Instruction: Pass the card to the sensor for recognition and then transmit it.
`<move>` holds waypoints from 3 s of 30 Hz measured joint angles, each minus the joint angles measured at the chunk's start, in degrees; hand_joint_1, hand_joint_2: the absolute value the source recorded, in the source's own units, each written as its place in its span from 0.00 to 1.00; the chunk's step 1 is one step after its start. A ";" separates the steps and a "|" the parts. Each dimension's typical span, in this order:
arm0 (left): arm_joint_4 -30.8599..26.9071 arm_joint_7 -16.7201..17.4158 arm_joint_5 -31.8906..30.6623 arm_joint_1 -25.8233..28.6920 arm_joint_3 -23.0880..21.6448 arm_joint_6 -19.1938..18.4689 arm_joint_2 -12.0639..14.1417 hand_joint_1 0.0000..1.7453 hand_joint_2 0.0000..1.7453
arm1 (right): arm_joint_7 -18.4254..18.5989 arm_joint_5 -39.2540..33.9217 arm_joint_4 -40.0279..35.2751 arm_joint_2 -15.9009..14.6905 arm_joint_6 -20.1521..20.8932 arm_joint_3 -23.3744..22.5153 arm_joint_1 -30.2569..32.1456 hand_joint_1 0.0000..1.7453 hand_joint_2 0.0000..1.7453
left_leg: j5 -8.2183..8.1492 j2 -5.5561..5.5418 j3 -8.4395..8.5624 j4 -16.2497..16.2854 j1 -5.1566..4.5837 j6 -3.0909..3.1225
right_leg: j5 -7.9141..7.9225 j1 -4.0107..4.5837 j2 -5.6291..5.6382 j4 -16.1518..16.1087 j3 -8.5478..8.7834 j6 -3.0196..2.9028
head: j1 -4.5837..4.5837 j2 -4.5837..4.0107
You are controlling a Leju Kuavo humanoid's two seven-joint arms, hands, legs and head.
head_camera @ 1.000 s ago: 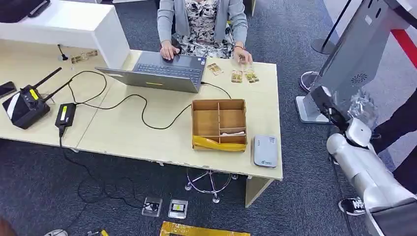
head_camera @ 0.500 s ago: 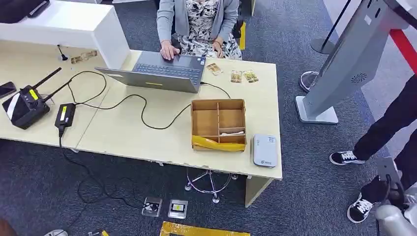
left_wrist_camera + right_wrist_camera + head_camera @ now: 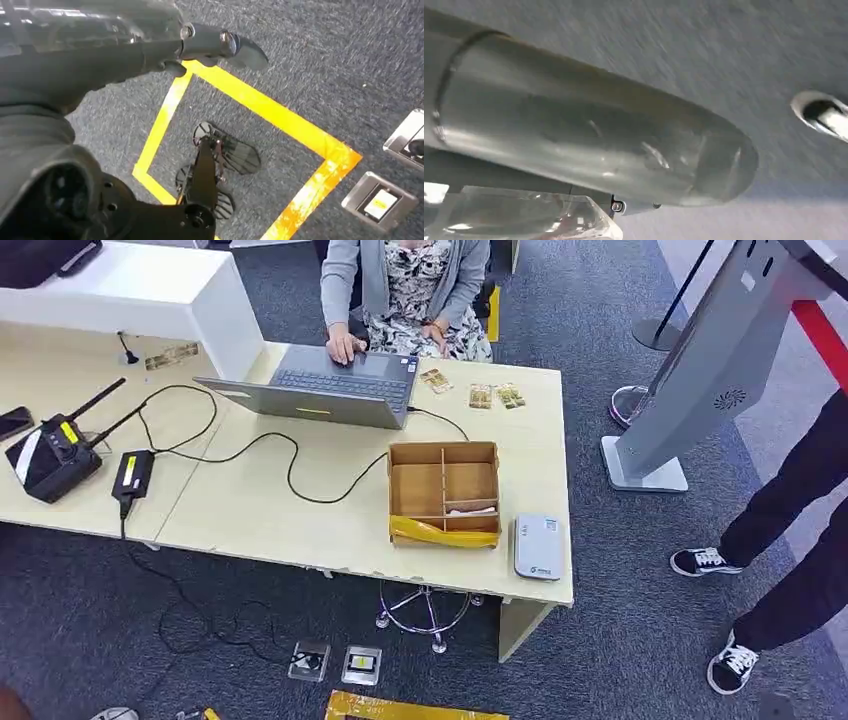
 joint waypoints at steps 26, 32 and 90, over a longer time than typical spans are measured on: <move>0.09 0.28 2.38 -0.12 0.57 2.71 -0.92 0.00 0.00 | 1.31 3.76 2.34 13.45 3.33 -2.94 1.83 0.00 0.00 | 0.01 0.09 0.06 0.01 -0.02 -0.01 | 0.00 -0.02 0.20 0.01 0.01 0.00 | -0.02 0.00; 0.09 1.77 2.40 -0.15 0.55 4.09 -1.27 0.00 0.00 | 1.82 5.38 2.39 13.87 4.33 -2.92 1.83 0.00 0.00 | 0.01 0.09 0.05 0.00 -0.01 -0.01 | 0.00 -0.02 0.20 0.01 0.01 0.00 | -0.02 0.00; 0.09 4.22 1.53 -0.70 0.48 3.72 -1.84 0.00 0.00 | 6.21 6.55 2.43 14.22 6.13 -2.78 1.92 0.00 0.00 | 0.01 0.09 0.05 0.00 -0.03 -0.01 | 0.00 -0.03 0.20 0.01 0.01 0.00 | -0.02 0.00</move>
